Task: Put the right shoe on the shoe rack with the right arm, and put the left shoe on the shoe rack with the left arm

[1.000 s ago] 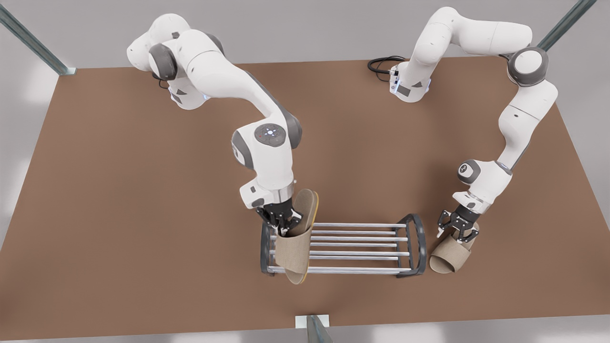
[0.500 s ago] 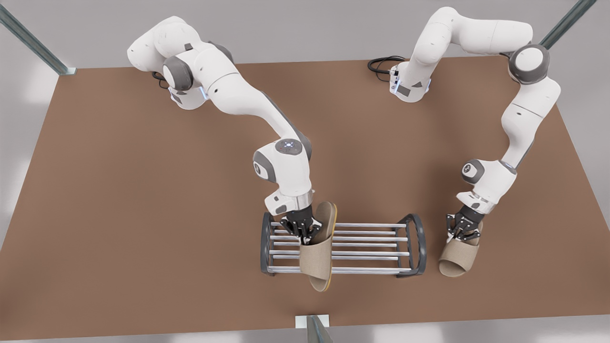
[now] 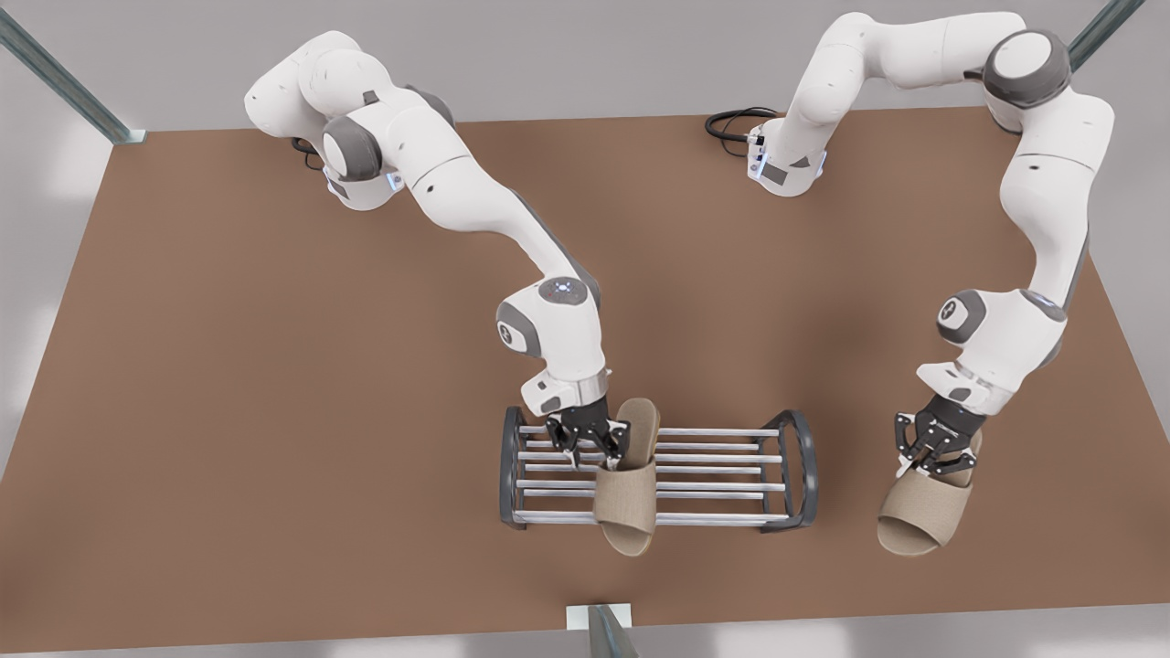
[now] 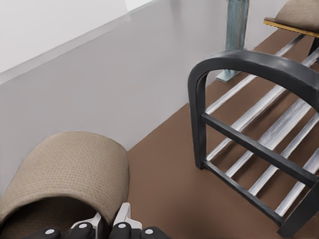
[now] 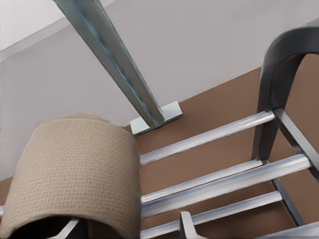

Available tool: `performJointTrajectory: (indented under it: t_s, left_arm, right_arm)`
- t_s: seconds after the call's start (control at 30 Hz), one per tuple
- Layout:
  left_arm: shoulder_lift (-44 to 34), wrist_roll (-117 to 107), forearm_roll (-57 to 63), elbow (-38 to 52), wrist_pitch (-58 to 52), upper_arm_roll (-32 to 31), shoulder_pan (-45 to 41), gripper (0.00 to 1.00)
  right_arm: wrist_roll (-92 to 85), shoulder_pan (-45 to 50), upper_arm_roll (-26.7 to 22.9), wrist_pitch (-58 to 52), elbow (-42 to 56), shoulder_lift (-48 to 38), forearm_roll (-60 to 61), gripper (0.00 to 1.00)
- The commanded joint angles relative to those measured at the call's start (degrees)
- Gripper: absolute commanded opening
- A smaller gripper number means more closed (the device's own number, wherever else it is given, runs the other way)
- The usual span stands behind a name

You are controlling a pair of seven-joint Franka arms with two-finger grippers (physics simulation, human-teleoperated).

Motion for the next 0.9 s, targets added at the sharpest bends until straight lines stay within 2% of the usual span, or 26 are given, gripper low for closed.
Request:
performJointTrajectory:
  t_s: [0.0,0.13,0.27,0.33,0.37,0.43,0.5,0.53,0.57,0.6,0.67,0.7,0.73,0.77,0.87]
  left_arm:
    - [-1.09,-14.1,0.35,0.95,-8.09,-0.57,-1.0,0.26]
    - [-2.67,-18.93,0.35,4.73,-12.31,-1.62,-5.04,0.27]
    - [-9.35,-29.3,0.35,4.9,-15.56,-2.32,-8.56,0.27]
    - [-12.78,-35.19,0.35,7.01,-19.78,-2.76,-11.63,0.27]
    - [-14.27,-36.95,0.27,7.98,-21.36,-2.94,-12.86,0.27]
    - [-14.98,-37.74,0.44,11.58,-28.04,-5.58,-13.39,0.27]
    - [-16.47,-42.13,0.44,12.37,-29.45,-6.02,-15.41,0.27]
    - [-16.47,-44.24,0.53,13.16,-29.54,-5.93,-17.34,0.27]
    - [-16.47,-46.7,0.53,15.1,-31.03,-5.23,-20.5,0.27]
    - [-16.56,-50.39,1.84,15.54,-31.12,-5.05,-22.88,0.27]
    - [-16.47,-62.69,8.17,15.63,-33.67,-5.05,-27.8,0.27]
    - [-16.47,-66.39,9.23,15.54,-33.75,-5.05,-29.12,0.27]
    - [-16.47,-72.18,11.95,15.54,-34.72,-5.05,-31.41,0.28]
    - [-16.12,-77.73,16.52,15.45,-35.6,-4.96,-33.25,0.29]
    - [-15.6,-87.22,23.55,15.1,-35.6,-2.76,-36.94,0.29]
  right_arm:
    - [3.03,0.07,0.23,0.15,0.03,-0.65,0.08,1.0]
    - [3.29,0.16,3.57,-3.8,-3.4,-6.62,-0.01,1.0]
    - [3.29,-0.11,5.77,-5.91,-14.21,-17.87,-0.01,1.0]
    - [3.21,-1.16,6.04,-10.48,-16.23,-22.97,-0.01,1.0]
    - [3.03,-1.43,6.12,-10.74,-21.5,-28.24,-0.01,1.0]
    - [0.4,-8.45,8.76,-16.37,-31.52,-40.54,-0.01,1.0]
    - [-16.12,-19.7,10.61,-28.48,-37.94,-52.93,0.08,1.0]
    - [-27.62,-25.94,10.61,-38.32,-37.68,-56.28,0.43,1.0]
    - [-42.21,-34.02,10.43,-45.63,-35.22,-56.55,2.89,1.0]
    - [-50.83,-39.12,10.43,-46.6,-35.13,-56.63,3.33,1.0]
    - [-63.41,-44.32,10.43,-52.75,-32.58,-56.55,3.33,1.0]
    - [-62.72,-44.23,10.61,-52.67,-32.58,-56.9,3.25,1.0]
    - [-63.68,-50.36,15.95,-53.81,-33.81,-60.06,3.33,1.0]
    - [-63.59,-57.5,23.88,-54.07,-33.72,-59.62,3.33,1.0]
    - [-63.59,-57.59,23.7,-54.07,-33.19,-57.86,4.21,1.0]
